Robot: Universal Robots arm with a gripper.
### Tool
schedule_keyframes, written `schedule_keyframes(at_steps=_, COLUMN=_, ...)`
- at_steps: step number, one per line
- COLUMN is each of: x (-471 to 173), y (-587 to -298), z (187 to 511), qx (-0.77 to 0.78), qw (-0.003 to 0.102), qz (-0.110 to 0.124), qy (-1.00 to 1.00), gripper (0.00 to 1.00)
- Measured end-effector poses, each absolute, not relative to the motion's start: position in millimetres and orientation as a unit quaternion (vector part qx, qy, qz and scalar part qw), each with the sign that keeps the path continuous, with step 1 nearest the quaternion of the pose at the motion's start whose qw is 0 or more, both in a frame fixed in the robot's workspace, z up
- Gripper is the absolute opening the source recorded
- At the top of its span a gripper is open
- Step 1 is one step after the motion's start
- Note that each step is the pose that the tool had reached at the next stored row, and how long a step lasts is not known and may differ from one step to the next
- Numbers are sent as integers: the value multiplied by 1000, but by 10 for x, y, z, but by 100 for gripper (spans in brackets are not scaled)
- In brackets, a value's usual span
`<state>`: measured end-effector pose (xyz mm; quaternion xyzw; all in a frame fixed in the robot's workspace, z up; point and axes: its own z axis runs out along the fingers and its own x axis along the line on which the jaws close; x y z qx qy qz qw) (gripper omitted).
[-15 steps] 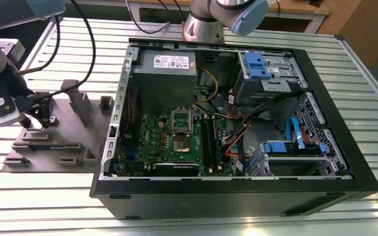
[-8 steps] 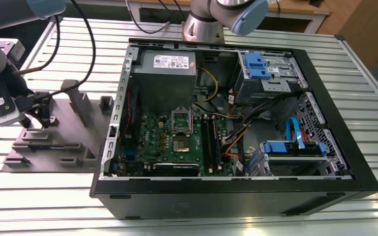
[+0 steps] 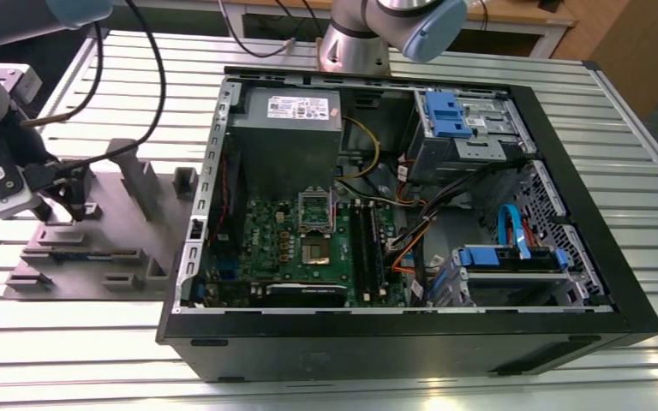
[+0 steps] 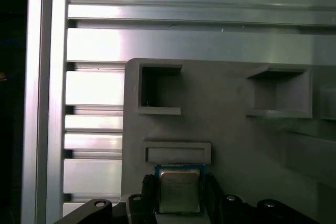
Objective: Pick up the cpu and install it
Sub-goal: 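Pick up the cpu and move it towards the insertion slot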
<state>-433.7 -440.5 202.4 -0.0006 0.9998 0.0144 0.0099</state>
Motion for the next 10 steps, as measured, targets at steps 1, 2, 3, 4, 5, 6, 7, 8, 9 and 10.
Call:
schedule_keyframes(at_steps=1, x=-4337, y=-4406, z=2038, qx=-1, qw=10, qz=14, qy=1000, gripper=47)
schedule_keyframes(at_steps=2, x=-4337, y=-4406, z=2053, qx=-1, qw=10, qz=14, qy=1000, gripper=47)
schedule_keyframes(at_steps=3, x=-4337, y=-4406, z=2070, qx=-1, qw=10, qz=14, qy=1000, gripper=47)
schedule_keyframes(at_steps=4, x=-4337, y=-4405, z=2088, qx=-1, qw=10, qz=14, qy=1000, gripper=47)
schedule_keyframes(at_steps=5, x=-4337, y=-4405, z=2107, qx=-1, qw=10, qz=14, qy=1000, gripper=47)
schedule_keyframes(at_steps=6, x=-4337, y=-4405, z=2123, qx=-1, qw=10, qz=14, qy=1000, gripper=47)
schedule_keyframes(at_steps=7, x=-4337, y=-4405, z=2137, qx=-1, qw=10, qz=14, qy=1000, gripper=47)
schedule_keyframes(at_steps=8, x=-4337, y=-4405, z=2146, qx=-1, qw=10, qz=14, qy=1000, gripper=47)
schedule_keyframes(at_steps=9, x=-4337, y=-4405, z=2146, qx=-1, qw=10, qz=14, qy=1000, gripper=47)
schedule_keyframes(at_steps=10, x=-4337, y=-4405, z=2146, qx=-1, qw=10, qz=14, qy=1000, gripper=47)
